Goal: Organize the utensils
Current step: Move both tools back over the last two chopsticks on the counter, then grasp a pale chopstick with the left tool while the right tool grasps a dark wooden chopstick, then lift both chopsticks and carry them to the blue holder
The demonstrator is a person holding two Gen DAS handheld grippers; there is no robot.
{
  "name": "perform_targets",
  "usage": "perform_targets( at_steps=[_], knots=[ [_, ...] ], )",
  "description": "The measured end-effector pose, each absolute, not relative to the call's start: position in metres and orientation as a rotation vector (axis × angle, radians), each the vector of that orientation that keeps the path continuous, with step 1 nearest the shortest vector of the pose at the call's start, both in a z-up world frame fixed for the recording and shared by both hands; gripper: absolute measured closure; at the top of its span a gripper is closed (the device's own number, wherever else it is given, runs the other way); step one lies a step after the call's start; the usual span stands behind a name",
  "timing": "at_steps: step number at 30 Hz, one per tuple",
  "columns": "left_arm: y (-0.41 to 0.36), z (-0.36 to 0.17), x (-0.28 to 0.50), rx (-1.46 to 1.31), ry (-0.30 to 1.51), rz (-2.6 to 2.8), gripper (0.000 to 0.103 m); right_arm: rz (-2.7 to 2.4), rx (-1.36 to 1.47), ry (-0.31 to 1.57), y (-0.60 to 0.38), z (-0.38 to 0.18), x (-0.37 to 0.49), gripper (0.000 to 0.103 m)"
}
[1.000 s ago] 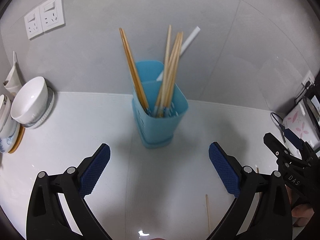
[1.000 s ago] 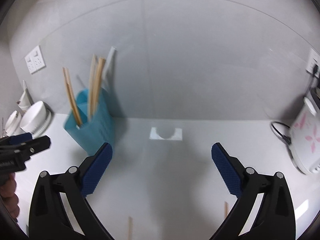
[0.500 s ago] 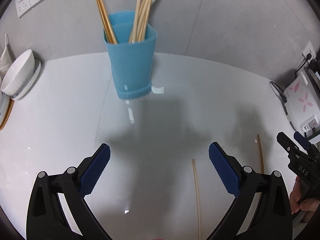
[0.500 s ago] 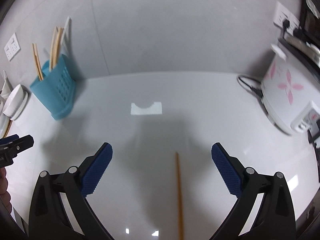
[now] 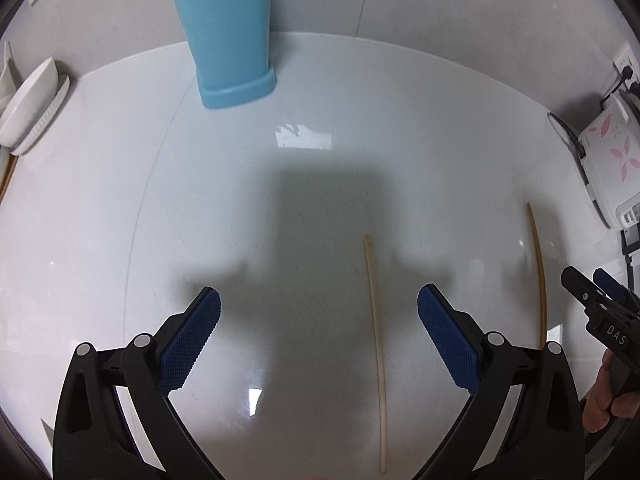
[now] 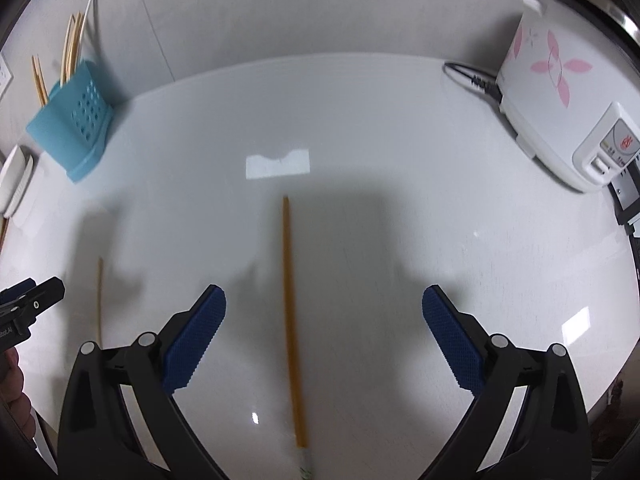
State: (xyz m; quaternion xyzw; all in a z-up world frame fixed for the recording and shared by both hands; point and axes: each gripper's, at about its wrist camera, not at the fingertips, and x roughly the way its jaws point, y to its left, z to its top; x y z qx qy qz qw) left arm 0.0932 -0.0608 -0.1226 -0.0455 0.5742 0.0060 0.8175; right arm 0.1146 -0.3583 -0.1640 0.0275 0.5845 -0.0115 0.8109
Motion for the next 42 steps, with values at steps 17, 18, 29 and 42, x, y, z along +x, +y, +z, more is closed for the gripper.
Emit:
perform_targets(
  at_steps=[17,18,29,42],
  knots=[
    [-0.082,-0.154,0.068,-0.051,1.306,0.059,0.007,0.006,-0.006,1.387,-0.352,-0.189,0.096,0.038],
    [-0.082,-0.154,0.069,-0.048,1.309,0.062,0.008,0.01,-0.015,1.392,-0.349,-0.19,0.096,0.041],
    [-0.088,-0.155,0.07,-0.011,1.37,0.051,0.04,0.027,-0.018,1.418,-0.339,-0.19,0.095,0.071],
    [-0.079,-0.147,0.082,-0.014,1.394,-0.007,0.099,0.041,-0.013,1.439,-0.331,-0.19,0.096,0.097]
  ],
)
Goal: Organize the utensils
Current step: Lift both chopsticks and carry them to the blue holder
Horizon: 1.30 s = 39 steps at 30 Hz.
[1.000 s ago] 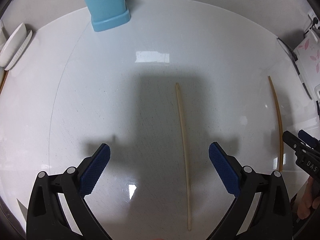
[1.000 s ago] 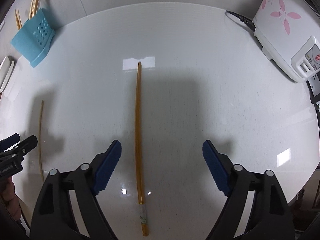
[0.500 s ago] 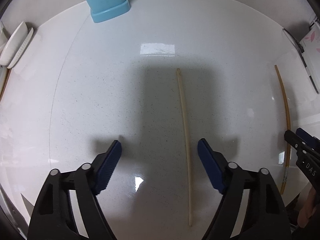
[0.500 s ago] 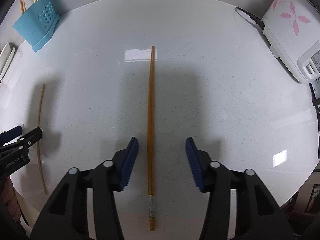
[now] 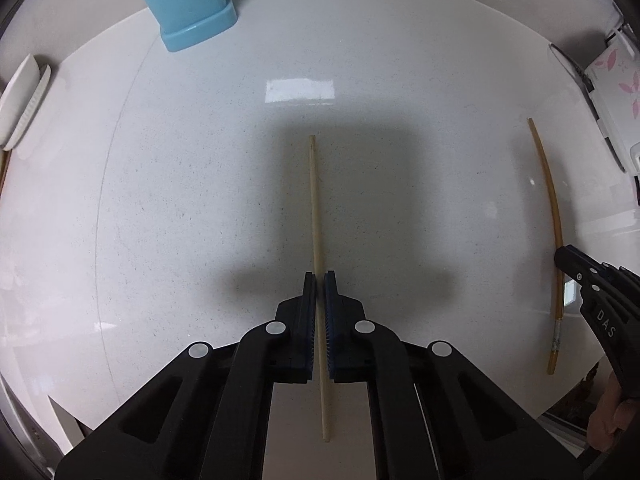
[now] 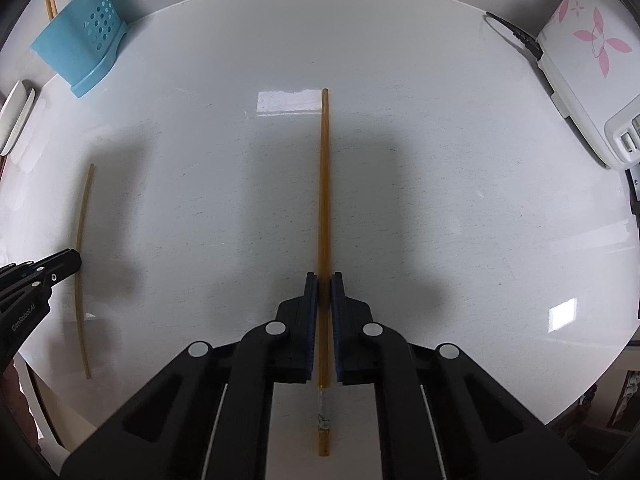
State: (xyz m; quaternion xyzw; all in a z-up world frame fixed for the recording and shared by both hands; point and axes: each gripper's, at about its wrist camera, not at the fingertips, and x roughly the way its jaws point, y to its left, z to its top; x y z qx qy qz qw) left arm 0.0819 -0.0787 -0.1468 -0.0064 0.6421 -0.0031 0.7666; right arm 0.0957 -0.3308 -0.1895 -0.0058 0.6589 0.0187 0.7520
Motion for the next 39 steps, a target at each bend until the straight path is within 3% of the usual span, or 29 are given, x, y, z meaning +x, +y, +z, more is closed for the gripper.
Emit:
perform_targets(
  at_steps=[25,39],
  knots=[
    [-0.059,-0.102,0.068,-0.123,1.241,-0.002,0.1,0.13,0.027,1.333,-0.284,-0.15,0.109,0.097],
    [-0.01,-0.068,0.074,-0.164,1.161,0.032,0.1,0.223,0.035,1.242,-0.228,-0.12,0.121,0.097]
  ],
)
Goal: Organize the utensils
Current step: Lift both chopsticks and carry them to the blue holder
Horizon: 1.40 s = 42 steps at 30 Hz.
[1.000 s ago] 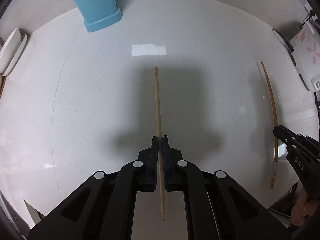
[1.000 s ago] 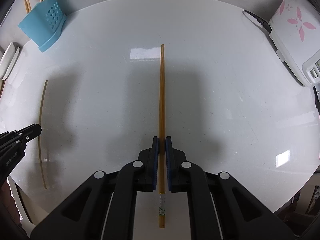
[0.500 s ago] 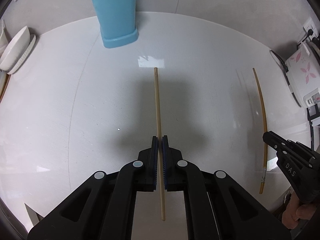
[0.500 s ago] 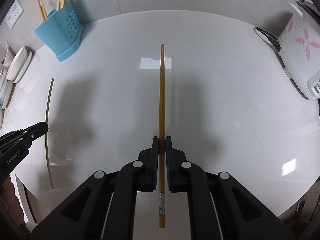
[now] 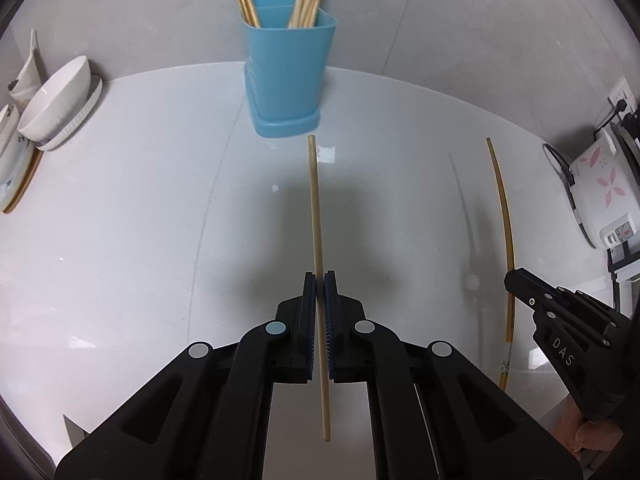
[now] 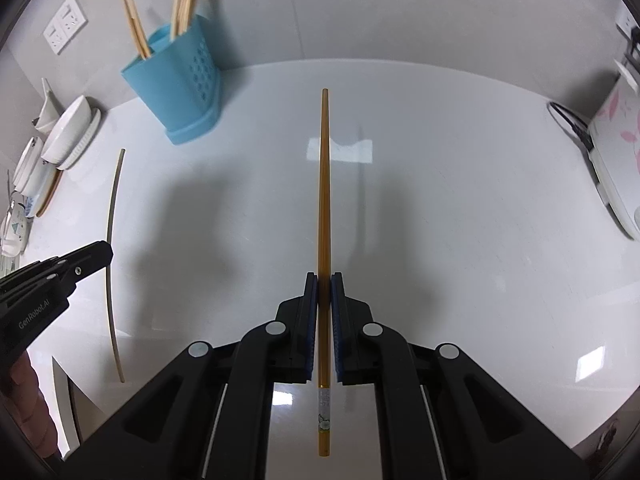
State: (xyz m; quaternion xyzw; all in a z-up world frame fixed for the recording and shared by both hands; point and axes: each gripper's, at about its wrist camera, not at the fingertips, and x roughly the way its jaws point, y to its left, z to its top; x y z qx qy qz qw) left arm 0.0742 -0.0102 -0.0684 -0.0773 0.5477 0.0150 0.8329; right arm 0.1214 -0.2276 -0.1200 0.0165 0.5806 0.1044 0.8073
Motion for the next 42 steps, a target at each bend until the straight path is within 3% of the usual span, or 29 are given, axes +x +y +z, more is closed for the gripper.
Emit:
perform_targets(
  at_steps=[42],
  knots=[
    [0.074,0.069,0.163,-0.234,0.774,0.035,0.099,0.363,0.113,0.837,-0.136,-0.007,0.221,0.097]
  ],
)
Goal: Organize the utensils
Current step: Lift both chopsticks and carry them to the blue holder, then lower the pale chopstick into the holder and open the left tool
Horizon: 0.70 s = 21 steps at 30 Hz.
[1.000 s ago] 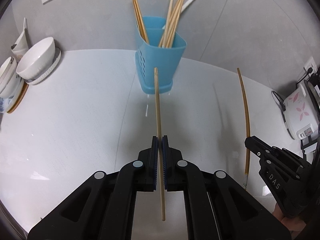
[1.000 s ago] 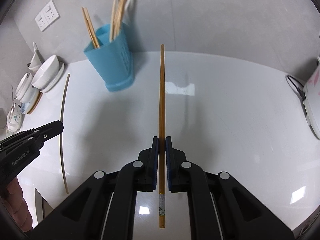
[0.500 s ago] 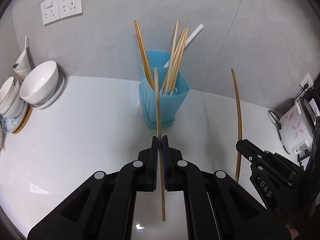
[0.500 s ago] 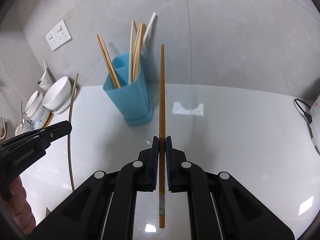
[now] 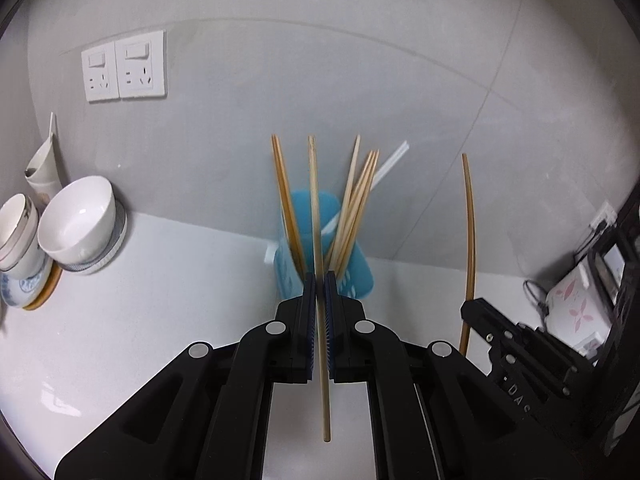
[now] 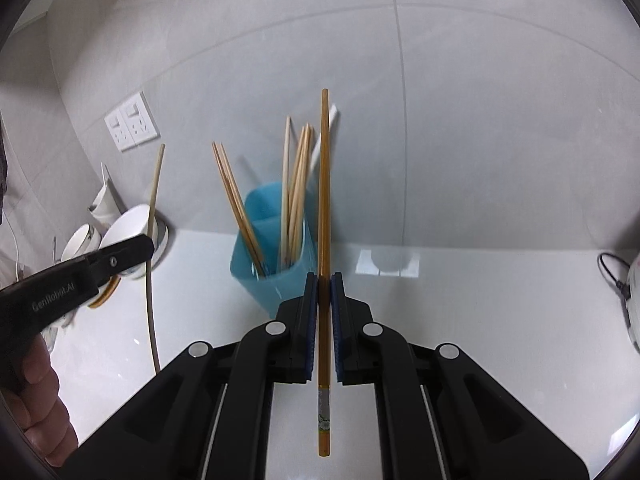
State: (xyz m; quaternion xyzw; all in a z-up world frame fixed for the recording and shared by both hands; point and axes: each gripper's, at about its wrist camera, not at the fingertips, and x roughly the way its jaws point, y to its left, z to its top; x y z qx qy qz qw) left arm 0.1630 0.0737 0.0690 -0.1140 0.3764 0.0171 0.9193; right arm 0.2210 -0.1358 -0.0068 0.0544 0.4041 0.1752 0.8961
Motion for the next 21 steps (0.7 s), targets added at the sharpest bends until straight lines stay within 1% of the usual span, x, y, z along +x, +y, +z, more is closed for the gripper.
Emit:
perform_targets(
  at_steps=[4,10,15,21],
  knots=[
    [0.077,0.082,0.174,-0.258,0.701,0.034,0.099,0.359,0.12,0.812,-0.134,0.001,0.234,0.097],
    [0.08,0.089,0.196,-0.287,0.615,0.018,0.099,0.357,0.135,0.774,-0.129,0.01,0.253,0.097],
    [0.08,0.085,0.213,-0.291,0.522,0.017,0.099,0.349,0.141,0.765,-0.13,0.008,0.262,0.097],
    [0.072,0.067,0.226,-0.253,0.443,-0.002,0.099,0.367,0.151,0.761,-0.131,0.0,0.267,0.097]
  ],
)
